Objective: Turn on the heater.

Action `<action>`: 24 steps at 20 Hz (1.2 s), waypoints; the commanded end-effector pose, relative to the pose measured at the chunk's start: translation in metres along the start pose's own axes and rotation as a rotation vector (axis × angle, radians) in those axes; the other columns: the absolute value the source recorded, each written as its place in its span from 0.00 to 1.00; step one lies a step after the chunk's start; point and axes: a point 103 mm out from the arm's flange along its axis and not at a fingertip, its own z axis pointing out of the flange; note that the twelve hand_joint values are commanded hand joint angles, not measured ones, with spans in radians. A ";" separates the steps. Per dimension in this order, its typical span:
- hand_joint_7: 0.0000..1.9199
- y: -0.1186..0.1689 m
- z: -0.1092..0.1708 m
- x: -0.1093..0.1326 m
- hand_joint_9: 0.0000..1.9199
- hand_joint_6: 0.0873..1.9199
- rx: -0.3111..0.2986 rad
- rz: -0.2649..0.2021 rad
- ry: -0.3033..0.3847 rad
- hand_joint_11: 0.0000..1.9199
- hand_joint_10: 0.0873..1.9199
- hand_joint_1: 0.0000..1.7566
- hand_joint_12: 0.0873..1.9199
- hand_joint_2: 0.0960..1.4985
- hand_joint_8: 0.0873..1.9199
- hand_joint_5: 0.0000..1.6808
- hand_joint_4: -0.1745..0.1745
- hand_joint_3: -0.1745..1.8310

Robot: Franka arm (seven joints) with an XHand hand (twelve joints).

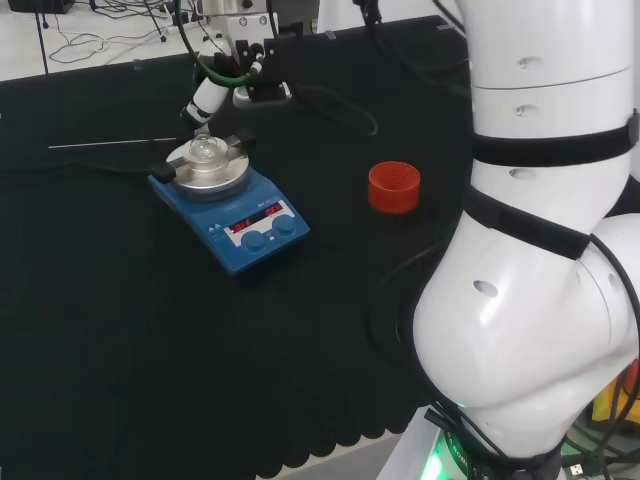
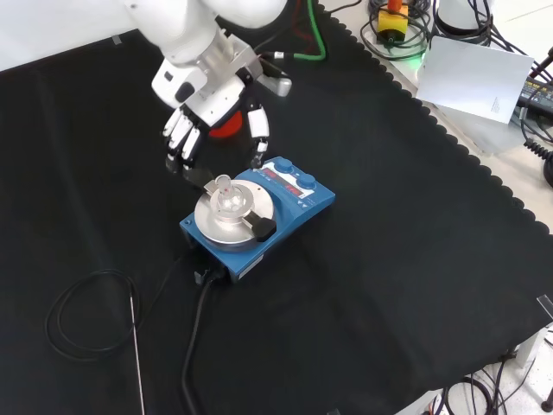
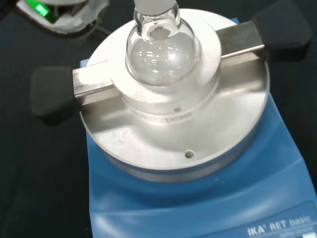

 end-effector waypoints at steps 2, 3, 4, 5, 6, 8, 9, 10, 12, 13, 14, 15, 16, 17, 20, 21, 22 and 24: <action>0.05 -0.047 -0.013 -0.009 0.16 0.25 -0.074 0.026 0.006 0.10 0.34 0.42 0.71 0.37 0.33 0.24 0.39 0.31; 0.05 -0.052 -0.012 -0.009 0.16 0.25 -0.079 0.026 0.007 0.10 0.34 0.42 0.71 0.37 0.33 0.24 0.39 0.31; 0.05 -0.059 -0.011 -0.009 0.16 0.25 -0.082 0.028 0.012 0.10 0.34 0.42 0.71 0.37 0.33 0.24 0.39 0.31; 0.06 -0.066 -0.010 -0.011 0.17 0.25 -0.082 0.030 0.019 0.10 0.35 0.42 0.71 0.37 0.33 0.24 0.39 0.31; 0.07 -0.074 -0.008 -0.011 0.17 0.24 -0.089 0.032 0.030 0.10 0.35 0.42 0.71 0.37 0.33 0.24 0.39 0.30; 0.10 -0.089 -0.002 -0.011 0.21 0.23 -0.092 0.035 0.035 0.11 0.34 0.43 0.70 0.38 0.34 0.25 0.39 0.30; 0.11 -0.096 0.002 -0.011 0.21 0.23 -0.086 0.038 0.032 0.12 0.34 0.43 0.70 0.38 0.34 0.25 0.39 0.30; 0.16 -0.104 0.005 -0.009 0.27 0.23 -0.078 0.040 0.027 0.15 0.33 0.45 0.69 0.39 0.35 0.25 0.39 0.31; 0.26 -0.119 0.012 -0.006 0.37 0.23 -0.066 0.045 0.019 0.22 0.32 0.49 0.67 0.39 0.36 0.26 0.38 0.34; 0.30 -0.126 0.016 -0.005 0.41 0.23 -0.063 0.047 0.018 0.25 0.31 0.50 0.66 0.38 0.37 0.27 0.37 0.36; 0.33 -0.132 0.019 -0.002 0.44 0.23 -0.056 0.051 0.014 0.27 0.30 0.51 0.66 0.38 0.37 0.27 0.37 0.37; 0.36 -0.138 0.022 0.000 0.47 0.24 -0.049 0.054 0.008 0.28 0.30 0.52 0.65 0.37 0.38 0.27 0.37 0.38; 0.38 -0.144 0.026 0.002 0.49 0.24 -0.043 0.056 0.004 0.29 0.30 0.52 0.65 0.37 0.38 0.28 0.36 0.39; 0.39 -0.148 0.029 0.004 0.50 0.24 -0.035 0.059 -0.001 0.30 0.30 0.52 0.65 0.37 0.39 0.28 0.36 0.39; 0.44 -0.160 0.042 0.013 0.54 0.24 -0.007 0.060 -0.016 0.33 0.32 0.53 0.64 0.37 0.41 0.28 0.35 0.40; 0.45 -0.164 0.046 0.016 0.56 0.24 0.001 0.059 -0.025 0.34 0.32 0.53 0.63 0.37 0.42 0.28 0.35 0.41; 0.47 -0.166 0.050 0.018 0.58 0.24 0.008 0.059 -0.031 0.36 0.33 0.54 0.62 0.36 0.43 0.28 0.34 0.41; 0.52 -0.172 0.060 0.020 0.63 0.24 0.023 0.059 -0.038 0.42 0.37 0.55 0.58 0.36 0.48 0.28 0.31 0.42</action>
